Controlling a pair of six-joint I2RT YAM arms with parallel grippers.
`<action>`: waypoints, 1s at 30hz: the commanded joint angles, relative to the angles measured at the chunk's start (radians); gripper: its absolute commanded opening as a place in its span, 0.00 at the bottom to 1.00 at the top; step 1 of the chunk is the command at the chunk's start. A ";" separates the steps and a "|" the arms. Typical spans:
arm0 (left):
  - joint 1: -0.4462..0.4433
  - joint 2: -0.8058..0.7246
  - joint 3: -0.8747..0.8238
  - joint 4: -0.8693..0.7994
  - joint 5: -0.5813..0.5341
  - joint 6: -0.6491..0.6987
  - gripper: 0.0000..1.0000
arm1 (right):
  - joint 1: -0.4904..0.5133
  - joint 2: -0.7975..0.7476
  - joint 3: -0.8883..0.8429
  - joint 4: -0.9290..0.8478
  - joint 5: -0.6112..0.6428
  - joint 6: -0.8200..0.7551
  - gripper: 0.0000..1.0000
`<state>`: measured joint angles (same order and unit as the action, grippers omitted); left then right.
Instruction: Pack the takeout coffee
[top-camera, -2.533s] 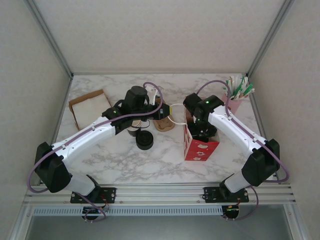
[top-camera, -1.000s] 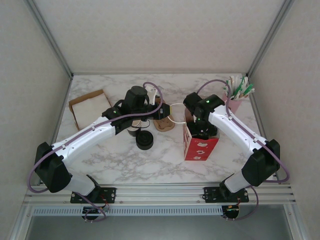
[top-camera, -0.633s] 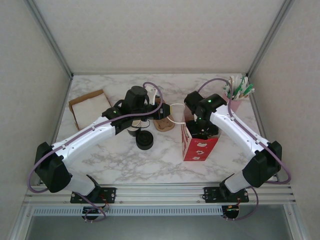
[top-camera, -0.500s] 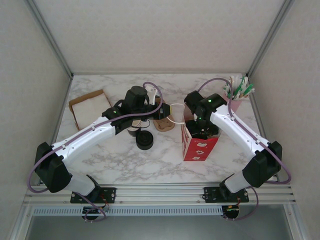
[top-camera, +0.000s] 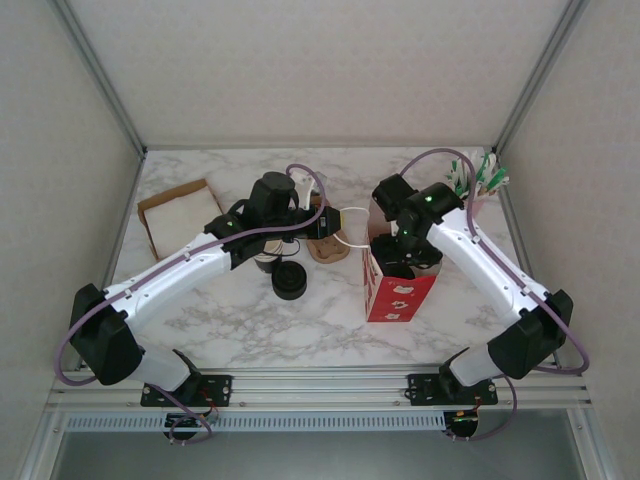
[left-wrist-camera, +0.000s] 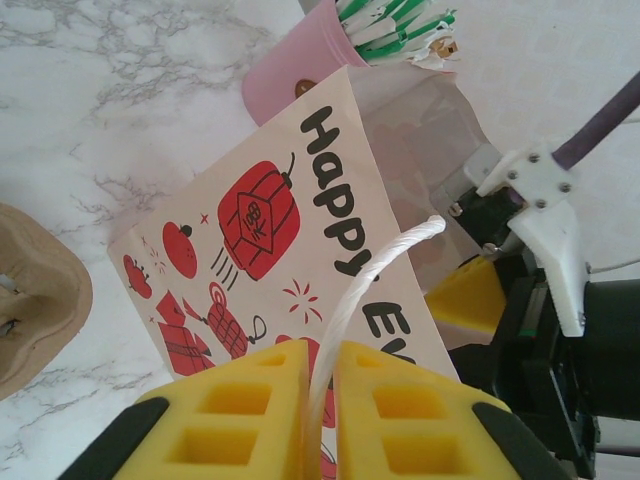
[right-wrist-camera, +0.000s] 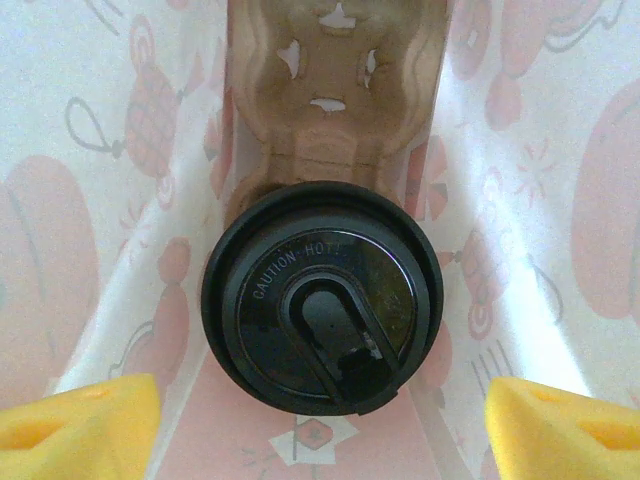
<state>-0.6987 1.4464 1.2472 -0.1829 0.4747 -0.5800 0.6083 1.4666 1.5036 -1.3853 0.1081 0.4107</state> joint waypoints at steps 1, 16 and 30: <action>-0.007 0.012 0.026 0.021 -0.008 -0.007 0.15 | -0.001 -0.029 0.033 -0.038 0.007 0.001 0.84; -0.007 0.017 0.029 0.024 -0.005 -0.012 0.16 | 0.007 -0.097 0.127 -0.059 0.005 0.004 0.83; -0.007 0.014 0.028 0.026 -0.008 -0.015 0.17 | 0.016 -0.191 0.190 -0.010 -0.022 -0.002 0.81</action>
<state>-0.6987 1.4540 1.2476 -0.1829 0.4747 -0.5846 0.6151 1.3075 1.6646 -1.4063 0.1024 0.4107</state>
